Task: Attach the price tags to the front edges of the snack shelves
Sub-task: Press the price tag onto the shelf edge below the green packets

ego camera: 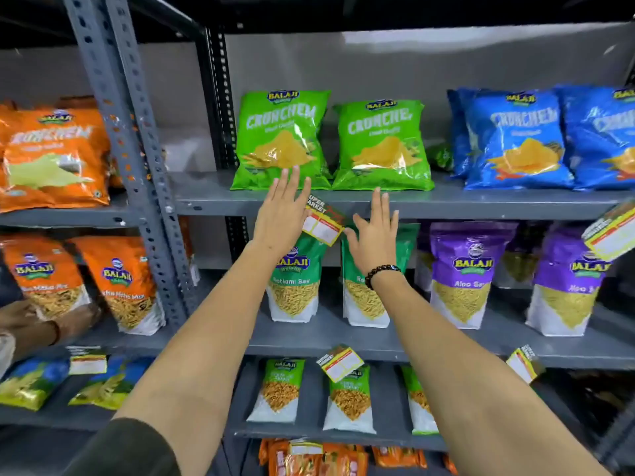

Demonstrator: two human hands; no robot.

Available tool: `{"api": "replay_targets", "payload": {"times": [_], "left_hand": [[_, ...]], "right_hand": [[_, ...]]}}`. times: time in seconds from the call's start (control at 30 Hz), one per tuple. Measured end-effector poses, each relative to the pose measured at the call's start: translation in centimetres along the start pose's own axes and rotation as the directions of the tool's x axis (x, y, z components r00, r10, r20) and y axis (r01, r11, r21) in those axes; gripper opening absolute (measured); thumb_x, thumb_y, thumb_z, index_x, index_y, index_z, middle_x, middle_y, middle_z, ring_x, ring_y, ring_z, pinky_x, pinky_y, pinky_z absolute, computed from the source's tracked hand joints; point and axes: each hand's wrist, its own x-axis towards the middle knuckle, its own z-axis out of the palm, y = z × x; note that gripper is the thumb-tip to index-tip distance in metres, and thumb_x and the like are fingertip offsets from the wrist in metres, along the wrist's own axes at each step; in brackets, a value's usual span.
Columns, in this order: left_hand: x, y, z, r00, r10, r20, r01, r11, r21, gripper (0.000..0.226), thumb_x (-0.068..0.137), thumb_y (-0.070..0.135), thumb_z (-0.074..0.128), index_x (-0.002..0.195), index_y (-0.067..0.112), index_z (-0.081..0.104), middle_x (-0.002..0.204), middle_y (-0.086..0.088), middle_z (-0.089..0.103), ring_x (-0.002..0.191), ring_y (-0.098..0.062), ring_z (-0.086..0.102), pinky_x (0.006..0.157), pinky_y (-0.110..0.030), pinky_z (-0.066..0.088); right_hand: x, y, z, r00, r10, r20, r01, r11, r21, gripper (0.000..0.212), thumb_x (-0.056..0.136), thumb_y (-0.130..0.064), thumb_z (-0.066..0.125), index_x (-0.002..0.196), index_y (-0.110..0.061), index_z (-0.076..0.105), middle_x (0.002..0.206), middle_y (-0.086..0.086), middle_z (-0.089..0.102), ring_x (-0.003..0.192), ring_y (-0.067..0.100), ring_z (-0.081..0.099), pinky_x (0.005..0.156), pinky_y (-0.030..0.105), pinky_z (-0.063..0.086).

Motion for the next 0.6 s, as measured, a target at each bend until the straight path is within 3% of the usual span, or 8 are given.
{"api": "replay_targets", "payload": {"times": [0.2, 0.33, 0.4, 0.6], "left_hand": [[1.6, -0.2, 1.4, 0.998, 0.042, -0.036, -0.044, 0.996, -0.073, 0.043, 0.098, 0.019, 0.042, 0.138, 0.005, 0.033, 0.155, -0.020, 0.017, 0.144, -0.032, 0.011, 0.119, -0.040, 0.010], [2.6, 0.1, 1.1, 0.990, -0.012, -0.141, -0.023, 0.968, -0.249, 0.021, 0.091, 0.014, 0.056, 0.104, -0.002, 0.060, 0.145, -0.019, 0.040, 0.141, -0.030, 0.026, 0.119, -0.039, 0.017], [2.7, 0.0, 0.9, 0.990, -0.016, -0.141, -0.031, 0.946, -0.322, 0.015, 0.088, 0.013, 0.059, 0.090, -0.002, 0.062, 0.139, -0.020, 0.048, 0.139, -0.031, 0.030, 0.119, -0.040, 0.019], [1.5, -0.2, 0.9, 0.994, 0.052, -0.099, -0.090, 0.895, -0.436, 0.011, 0.090, 0.007, 0.055, 0.084, -0.001, 0.054, 0.124, -0.021, 0.058, 0.134, -0.032, 0.039, 0.115, -0.040, 0.026]], "right_hand": [[1.2, -0.3, 1.1, 0.991, 0.038, -0.130, -0.024, 0.993, 0.112, 0.019, 0.089, -0.018, 0.059, 0.100, -0.005, 0.066, 0.155, 0.020, 0.014, 0.145, 0.033, 0.007, 0.119, 0.050, 0.004], [2.2, 0.0, 1.0, 0.992, 0.045, -0.120, -0.031, 0.992, 0.119, 0.014, 0.085, -0.018, 0.064, 0.088, -0.005, 0.067, 0.154, 0.020, 0.020, 0.145, 0.033, 0.009, 0.119, 0.050, 0.000], [2.4, 0.0, 0.9, 0.994, 0.034, -0.100, -0.022, 0.993, 0.117, 0.014, 0.086, -0.019, 0.062, 0.085, -0.005, 0.067, 0.152, 0.018, 0.027, 0.145, 0.033, 0.011, 0.119, 0.051, -0.003], [3.1, 0.4, 0.0, 1.000, -0.008, -0.025, 0.010, 0.996, 0.086, 0.013, 0.085, -0.022, 0.063, 0.082, -0.011, 0.069, 0.139, 0.012, 0.050, 0.141, 0.032, 0.024, 0.116, 0.058, -0.005]]}}
